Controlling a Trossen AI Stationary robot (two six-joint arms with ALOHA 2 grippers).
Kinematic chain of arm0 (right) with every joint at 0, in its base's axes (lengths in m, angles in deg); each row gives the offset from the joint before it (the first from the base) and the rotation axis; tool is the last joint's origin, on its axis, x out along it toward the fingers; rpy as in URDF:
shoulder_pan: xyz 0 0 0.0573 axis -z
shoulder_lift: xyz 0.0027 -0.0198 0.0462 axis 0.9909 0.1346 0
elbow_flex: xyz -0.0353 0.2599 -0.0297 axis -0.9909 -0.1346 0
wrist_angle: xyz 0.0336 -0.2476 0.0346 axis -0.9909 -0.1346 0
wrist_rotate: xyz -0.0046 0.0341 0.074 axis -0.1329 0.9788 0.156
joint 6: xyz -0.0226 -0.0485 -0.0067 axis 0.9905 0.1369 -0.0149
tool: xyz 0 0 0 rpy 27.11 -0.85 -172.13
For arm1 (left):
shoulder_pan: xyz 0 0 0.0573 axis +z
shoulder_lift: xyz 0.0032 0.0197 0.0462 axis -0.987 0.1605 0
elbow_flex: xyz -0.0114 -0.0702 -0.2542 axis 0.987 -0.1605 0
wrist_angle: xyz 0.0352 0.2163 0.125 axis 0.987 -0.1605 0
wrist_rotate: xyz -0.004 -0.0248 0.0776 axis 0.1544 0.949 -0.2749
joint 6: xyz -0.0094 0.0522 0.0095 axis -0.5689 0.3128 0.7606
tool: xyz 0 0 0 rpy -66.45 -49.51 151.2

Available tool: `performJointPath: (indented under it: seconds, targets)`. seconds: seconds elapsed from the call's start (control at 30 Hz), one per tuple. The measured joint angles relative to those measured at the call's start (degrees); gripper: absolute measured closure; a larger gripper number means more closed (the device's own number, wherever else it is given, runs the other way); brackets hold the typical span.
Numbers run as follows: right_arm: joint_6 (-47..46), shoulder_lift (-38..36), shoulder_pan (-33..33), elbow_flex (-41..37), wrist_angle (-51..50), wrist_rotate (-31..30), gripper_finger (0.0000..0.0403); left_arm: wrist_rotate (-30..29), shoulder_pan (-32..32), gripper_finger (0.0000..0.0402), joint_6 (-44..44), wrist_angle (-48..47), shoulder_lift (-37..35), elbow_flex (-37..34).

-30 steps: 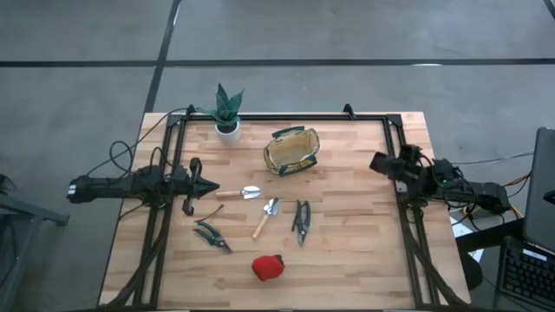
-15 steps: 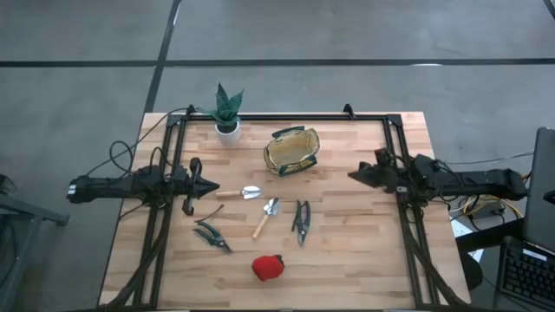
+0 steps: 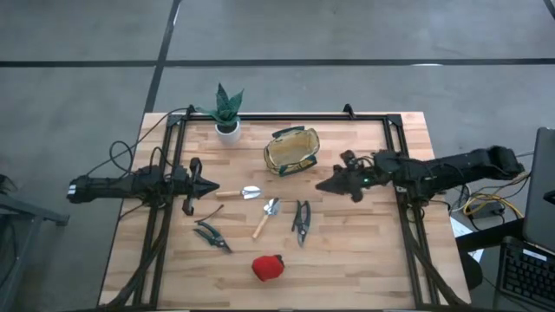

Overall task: Pick & Place Garden tools in Gardening bag
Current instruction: Put the red gloves into the white bag

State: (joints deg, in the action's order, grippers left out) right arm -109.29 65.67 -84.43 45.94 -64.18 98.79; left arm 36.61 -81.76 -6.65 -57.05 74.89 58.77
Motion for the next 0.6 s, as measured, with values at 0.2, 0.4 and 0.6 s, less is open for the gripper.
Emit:
performJointPath:
  seconds: [0.2, 0.4, 0.6]
  targets:
    - [8.8, 11.7, -2.7, 14.9, -19.7, 0.0, 0.0394, 0.0, 0.0, 0.0390, 0.0, 0.2, 0.0, 0.0]
    - [18.5, 22.8, -6.9, 29.7, -34.5, 1.1, 0.0394, 0.0, 0.0, 0.0390, 0.0, 0.2, 0.0, 0.0]
    - [28.1, 34.7, -10.0, 43.9, -46.3, 0.9, 0.0392, 0.0, 0.0, 0.0390, 0.0, 0.3, 0.0, 0.0]
